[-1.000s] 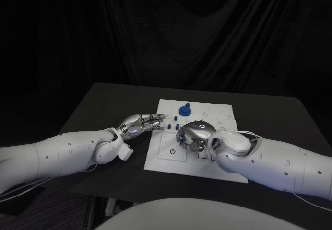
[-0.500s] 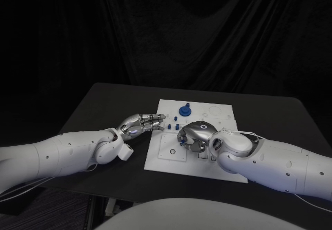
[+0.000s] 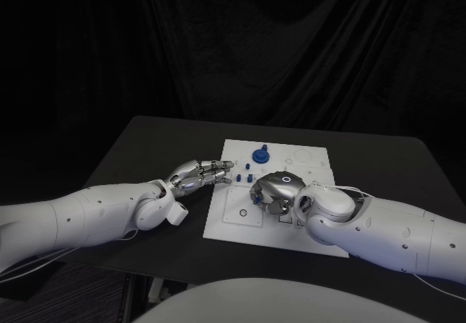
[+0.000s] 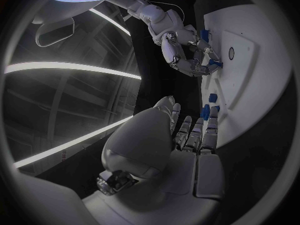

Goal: Assemble the parts on the task board

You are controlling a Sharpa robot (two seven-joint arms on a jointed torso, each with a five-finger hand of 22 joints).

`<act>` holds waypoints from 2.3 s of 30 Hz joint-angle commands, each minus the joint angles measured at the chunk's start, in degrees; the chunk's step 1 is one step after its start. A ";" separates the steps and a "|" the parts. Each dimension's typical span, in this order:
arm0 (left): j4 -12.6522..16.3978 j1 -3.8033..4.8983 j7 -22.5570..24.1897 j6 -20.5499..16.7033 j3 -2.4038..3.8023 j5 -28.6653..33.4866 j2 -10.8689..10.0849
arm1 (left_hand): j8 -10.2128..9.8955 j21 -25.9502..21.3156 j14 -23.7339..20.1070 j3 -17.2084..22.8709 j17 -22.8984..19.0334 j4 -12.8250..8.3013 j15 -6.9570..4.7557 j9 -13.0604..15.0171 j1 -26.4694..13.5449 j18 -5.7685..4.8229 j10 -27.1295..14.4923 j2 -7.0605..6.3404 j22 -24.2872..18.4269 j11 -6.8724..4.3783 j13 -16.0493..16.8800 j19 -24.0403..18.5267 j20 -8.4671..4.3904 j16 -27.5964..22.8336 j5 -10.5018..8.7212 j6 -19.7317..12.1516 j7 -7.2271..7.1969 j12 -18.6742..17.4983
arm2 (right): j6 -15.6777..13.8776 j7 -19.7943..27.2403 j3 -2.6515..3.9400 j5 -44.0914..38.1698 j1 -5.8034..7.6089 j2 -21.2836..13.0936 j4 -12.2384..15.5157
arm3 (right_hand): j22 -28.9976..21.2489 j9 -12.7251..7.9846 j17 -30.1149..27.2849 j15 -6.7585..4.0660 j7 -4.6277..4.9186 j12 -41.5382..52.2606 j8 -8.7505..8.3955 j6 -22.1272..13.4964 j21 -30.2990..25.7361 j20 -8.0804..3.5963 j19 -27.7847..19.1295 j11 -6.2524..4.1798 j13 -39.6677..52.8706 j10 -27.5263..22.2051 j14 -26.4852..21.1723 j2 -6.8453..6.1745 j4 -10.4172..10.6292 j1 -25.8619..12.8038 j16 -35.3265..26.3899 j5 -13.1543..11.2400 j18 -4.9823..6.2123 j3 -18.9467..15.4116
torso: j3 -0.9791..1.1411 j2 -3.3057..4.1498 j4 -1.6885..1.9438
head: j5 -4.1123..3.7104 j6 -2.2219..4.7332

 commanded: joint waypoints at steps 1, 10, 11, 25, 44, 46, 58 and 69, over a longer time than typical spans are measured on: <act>-0.03 -0.11 8.03 0.89 0.06 0.45 0.19 | -0.17 -0.10 -0.27 0.37 -0.09 -0.03 -0.06 -0.02 0.14 1.04 -0.45 0.46 -0.07 0.02 -0.08 -0.23 0.34 0.04 0.30 0.08 0.50 -0.22 | -1.13 0.17 0.02 -0.39 -0.19 -0.03 0.10 | 7.48 2.29 -0.17 -0.38 0.03 1.11 2.01 -0.51 0.06 -0.24 -0.22 -0.27 0.62 0.14 -0.26 0.00 -0.24 0.87 -0.02 -0.47 -0.50 -0.42 | -0.01 0.00 0.06 | 0.05 -0.01; -0.26 -0.22 7.90 1.11 0.06 0.45 0.37 | -0.14 -0.10 -0.41 0.81 -0.14 -0.05 -0.08 -0.03 0.04 1.07 -0.54 0.60 -0.16 0.02 -0.08 -0.21 0.35 0.02 0.35 0.10 0.56 -0.26 | -2.27 0.72 0.02 -0.39 -0.22 0.01 0.09 | 7.58 5.00 0.07 -0.56 0.01 1.95 4.73 -1.23 0.43 -0.41 0.02 -0.38 0.97 0.06 -0.02 0.21 0.38 0.61 0.37 -0.82 -0.56 -0.75 | -0.03 0.00 0.13 | 0.00 -0.01; -0.28 -0.23 7.87 1.13 0.06 0.45 0.38 | -0.14 -0.10 -0.41 0.81 -0.14 -0.05 -0.08 -0.03 0.04 1.07 -0.54 0.60 -0.16 0.02 -0.08 -0.21 0.35 0.02 0.35 0.10 0.56 -0.26 | -2.42 0.79 0.02 -0.39 -0.22 0.02 0.08 | 7.61 5.10 0.13 -0.57 -0.01 2.00 4.86 -1.22 0.55 -0.42 0.09 -0.39 0.99 0.09 0.03 0.23 0.45 0.55 0.43 -0.82 -0.59 -0.77 | -0.03 0.00 0.12 | 0.03 -0.01; -0.48 -0.36 7.40 1.45 0.06 0.46 0.53 | -0.15 -0.12 -0.50 1.21 -0.17 -0.06 -0.08 -0.06 -0.07 1.09 -0.66 0.71 -0.24 0.00 -0.09 -0.23 0.36 0.01 0.43 0.04 0.56 -0.33 | -2.12 0.84 0.02 -0.39 -0.23 0.26 -0.38 | 7.65 5.75 0.19 -0.72 -0.14 2.03 5.58 -1.69 0.76 -0.54 0.29 -0.50 0.89 0.03 0.20 0.33 1.23 -0.11 0.59 -1.06 -0.63 -0.86 | 0.01 -0.01 0.10 | -0.01 -0.01; -0.69 -0.48 7.09 1.66 0.06 0.46 0.60 | -0.15 -0.13 -0.55 1.41 -0.18 -0.08 -0.10 -0.08 -0.12 1.11 -0.71 0.71 -0.29 -0.05 -0.09 -0.24 0.36 0.00 0.47 -0.02 0.54 -0.34 | -1.46 0.71 0.02 0.99 -0.23 -0.02 -0.12 | 7.54 2.86 -0.16 0.10 0.43 -1.48 4.13 -3.57 0.15 0.04 0.23 0.15 -2.35 0.17 0.10 -0.08 2.99 -1.01 0.54 -0.82 -0.63 0.12 | 0.00 0.01 0.09 | 0.17 -0.01; -0.74 -0.50 7.07 1.67 0.06 0.46 0.62 | -0.16 -0.13 -0.61 1.62 -0.20 -0.12 -0.12 -0.10 -0.15 1.12 -0.77 0.71 -0.33 -0.10 -0.10 -0.24 0.35 0.00 0.50 -0.06 0.53 -0.36 | -1.34 0.66 0.02 1.08 -0.23 -0.04 -0.12 | 7.54 2.74 -0.17 0.13 0.44 -1.58 4.08 -3.58 0.15 0.06 0.23 0.18 -2.46 0.21 0.09 -0.11 3.03 -1.04 0.54 -0.81 -0.63 0.13 | 0.00 -0.02 0.06 | 0.21 -0.01; -0.81 -0.58 6.96 1.79 0.06 0.46 0.70 | -0.17 -0.14 -0.64 1.78 -0.21 -0.16 -0.14 -0.11 -0.17 1.14 -0.82 0.69 -0.37 -0.15 -0.10 -0.25 0.34 -0.01 0.52 -0.09 0.51 -0.38 | -0.62 0.49 0.02 1.19 -0.23 0.06 -0.26 | 7.47 2.30 -0.39 0.24 0.44 -1.91 3.93 -3.63 -0.16 0.15 0.10 0.28 -2.80 0.30 -0.03 -0.25 3.02 -0.93 0.39 -0.84 -0.58 0.23 | -0.01 0.02 0.06 | 0.13 -0.01; -0.77 -0.63 6.91 1.82 0.06 0.46 0.65 | -0.17 -0.14 -0.64 1.78 -0.21 -0.16 -0.14 -0.11 -0.17 1.14 -0.82 0.69 -0.37 -0.15 -0.10 -0.25 0.34 -0.01 0.52 -0.09 0.51 -0.38 | 0.03 0.36 0.02 1.20 -0.27 0.20 -0.35 | 7.45 1.91 -0.53 0.34 0.44 -2.17 3.76 -3.73 -0.26 0.24 0.05 0.39 -3.06 0.31 -0.14 -0.39 3.06 -0.92 0.29 -0.95 -0.57 0.25 | -0.03 -0.01 0.05 | 0.27 -0.01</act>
